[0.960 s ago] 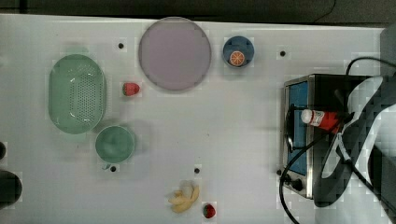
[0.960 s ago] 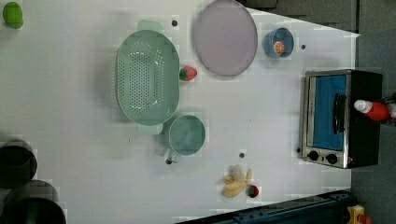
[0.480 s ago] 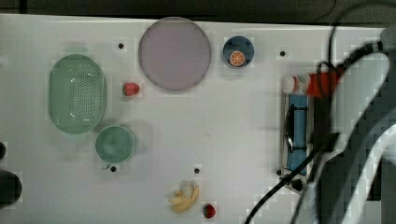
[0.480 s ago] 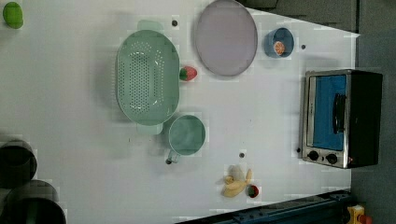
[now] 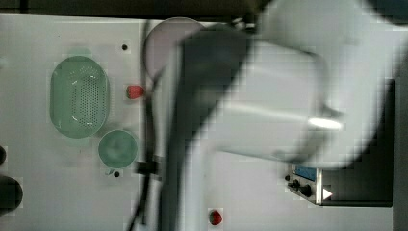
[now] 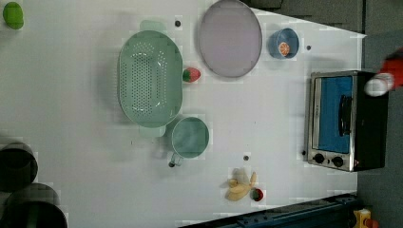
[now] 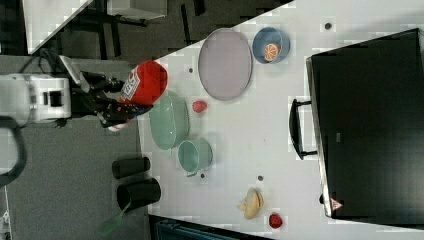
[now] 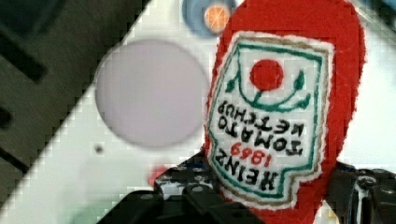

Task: Pick Ketchup from oven and place it on table.

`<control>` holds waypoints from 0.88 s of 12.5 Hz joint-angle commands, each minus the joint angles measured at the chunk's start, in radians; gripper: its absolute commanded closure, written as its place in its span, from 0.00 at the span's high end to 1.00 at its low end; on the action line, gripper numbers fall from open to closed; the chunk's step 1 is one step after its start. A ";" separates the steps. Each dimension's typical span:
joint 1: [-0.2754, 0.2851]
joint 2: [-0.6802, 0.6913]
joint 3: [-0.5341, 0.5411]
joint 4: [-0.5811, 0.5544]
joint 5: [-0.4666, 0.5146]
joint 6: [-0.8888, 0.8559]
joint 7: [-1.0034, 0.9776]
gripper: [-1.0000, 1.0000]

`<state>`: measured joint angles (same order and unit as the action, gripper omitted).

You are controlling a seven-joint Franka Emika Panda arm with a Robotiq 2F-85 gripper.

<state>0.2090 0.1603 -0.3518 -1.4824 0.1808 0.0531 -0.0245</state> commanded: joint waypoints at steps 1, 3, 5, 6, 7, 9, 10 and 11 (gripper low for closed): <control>0.020 0.047 0.033 -0.105 -0.083 0.002 0.027 0.63; 0.033 0.048 0.045 -0.220 -0.119 0.076 0.029 0.63; 0.039 0.049 0.047 -0.350 -0.119 0.177 0.029 0.63; 0.041 0.052 0.047 -0.417 -0.118 0.247 0.030 0.63; 0.041 0.057 0.047 -0.484 -0.118 0.326 0.030 0.63; 0.043 0.078 0.051 -0.601 -0.118 0.491 0.030 0.63; 0.043 0.093 0.056 -0.645 -0.118 0.574 0.032 0.63; 0.044 0.111 0.061 -0.682 -0.118 0.643 0.033 0.63</control>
<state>0.2710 0.2905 -0.2793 -2.1777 0.0508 0.6313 -0.0245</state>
